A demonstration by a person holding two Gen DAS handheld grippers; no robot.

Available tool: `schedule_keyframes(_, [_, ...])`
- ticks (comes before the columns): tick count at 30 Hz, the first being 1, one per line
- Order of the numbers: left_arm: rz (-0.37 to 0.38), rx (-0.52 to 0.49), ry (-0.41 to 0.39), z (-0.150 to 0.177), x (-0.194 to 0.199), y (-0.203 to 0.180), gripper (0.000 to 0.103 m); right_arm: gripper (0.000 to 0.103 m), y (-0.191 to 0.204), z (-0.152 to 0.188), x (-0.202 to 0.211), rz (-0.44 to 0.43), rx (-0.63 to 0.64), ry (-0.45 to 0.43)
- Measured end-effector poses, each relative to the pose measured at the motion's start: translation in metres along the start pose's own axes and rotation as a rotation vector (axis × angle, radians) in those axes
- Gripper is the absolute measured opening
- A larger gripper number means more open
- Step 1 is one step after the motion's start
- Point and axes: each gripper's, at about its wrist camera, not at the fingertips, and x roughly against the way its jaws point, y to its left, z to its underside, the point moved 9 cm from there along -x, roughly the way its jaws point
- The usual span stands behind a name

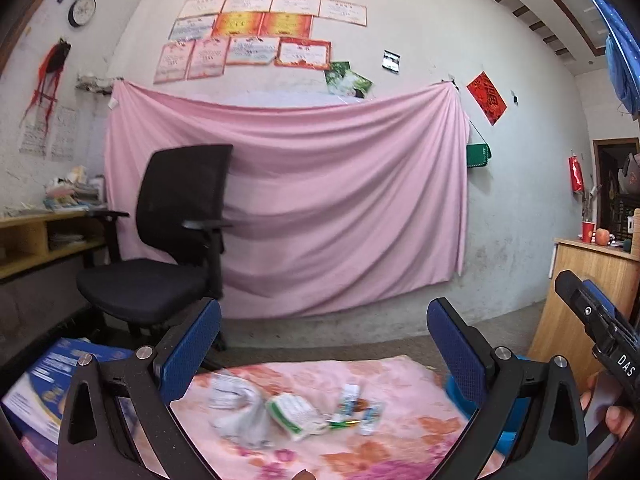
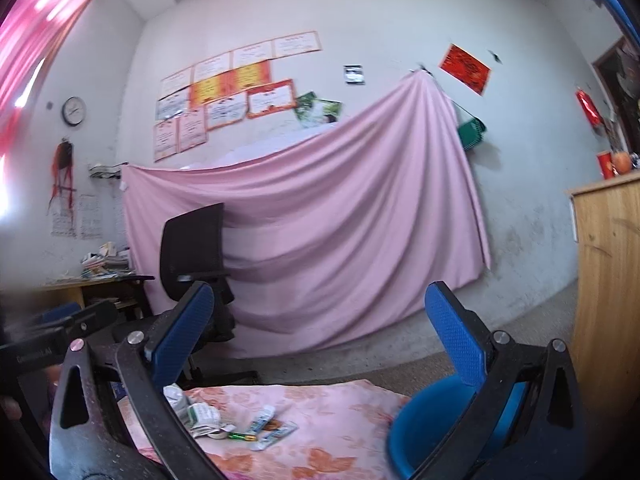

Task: Collect trash
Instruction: 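Reach right tool to a toothpaste tube while left tool reaches grey mask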

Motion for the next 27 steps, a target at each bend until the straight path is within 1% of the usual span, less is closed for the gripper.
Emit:
schedule_keyframes(4, [-0.04, -0.023, 0.01, 0.009, 0.006, 0.027, 0.101, 0.103, 0.026, 0.009, -0.008, -0.032, 0.05, 0.027])
schedule_keyframes(8, [-0.058, -0.018, 0.044, 0.03, 0.0, 0.051, 0.101, 0.103, 0.036, 0.021, -0.022, -0.038, 0.087, 0.073])
schedule_keyframes(10, [-0.05, 0.012, 0.063, 0.041, -0.002, 0.061, 0.101, 0.103, 0.039, 0.029, -0.029, -0.031, 0.095, 0.098])
schedule_keyframes(13, [-0.031, 0.105, 0.108, 0.056, -0.006, 0.074, 0.101, 0.103, 0.043, 0.043, -0.041, -0.022, 0.112, 0.144])
schedule_keyframes(15, [-0.051, 0.113, 0.147, 0.063, -0.01, 0.078, 0.101, 0.103, 0.045, 0.053, -0.046, -0.012, 0.127, 0.172])
schedule_keyframes(17, [-0.081, 0.088, 0.199, 0.073, -0.017, 0.081, 0.101, 0.103, 0.049, 0.06, -0.051, -0.016, 0.133, 0.194])
schedule_keyframes(19, [-0.095, 0.072, 0.242, 0.083, -0.026, 0.082, 0.101, 0.103, 0.052, 0.07, -0.058, -0.019, 0.139, 0.222])
schedule_keyframes(20, [-0.086, 0.069, 0.267, 0.088, -0.031, 0.081, 0.101, 0.103, 0.053, 0.076, -0.063, -0.017, 0.146, 0.241])
schedule_keyframes(22, [-0.045, 0.074, 0.33, 0.1, -0.043, 0.078, 0.101, 0.103, 0.055, 0.084, -0.069, -0.015, 0.16, 0.273])
schedule_keyframes(25, [-0.051, 0.079, 0.393, 0.114, -0.057, 0.082, 0.101, 0.103, 0.056, 0.097, -0.078, 0.002, 0.192, 0.325])
schedule_keyframes(27, [-0.053, 0.09, 0.437, 0.123, -0.066, 0.084, 0.101, 0.103, 0.051, 0.113, -0.087, 0.028, 0.209, 0.406])
